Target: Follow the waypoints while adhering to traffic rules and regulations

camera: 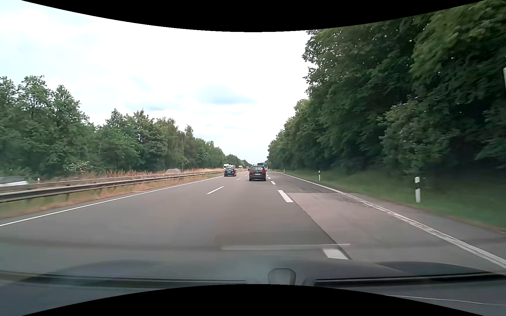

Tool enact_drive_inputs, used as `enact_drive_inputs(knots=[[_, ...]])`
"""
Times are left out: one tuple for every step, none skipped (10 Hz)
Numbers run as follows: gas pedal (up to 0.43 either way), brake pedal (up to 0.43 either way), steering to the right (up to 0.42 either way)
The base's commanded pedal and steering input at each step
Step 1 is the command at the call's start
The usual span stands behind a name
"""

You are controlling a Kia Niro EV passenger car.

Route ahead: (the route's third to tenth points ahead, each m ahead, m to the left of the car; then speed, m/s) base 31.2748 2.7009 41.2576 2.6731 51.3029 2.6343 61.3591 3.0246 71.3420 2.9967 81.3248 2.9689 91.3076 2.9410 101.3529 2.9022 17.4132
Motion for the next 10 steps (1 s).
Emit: enact_drive_inputs(knots=[[0.197,0.000,-0.007],[0.197,0.000,-0.006],[0.197,0.000,-0.006],[0.197,0.000,-0.006],[0.197,0.000,-0.005],[0.197,0.000,-0.004],[0.197,0.000,-0.003],[0.197,0.000,-0.002],[0.197,0.000,-0.001],[0.197,0.000,-0.001]])
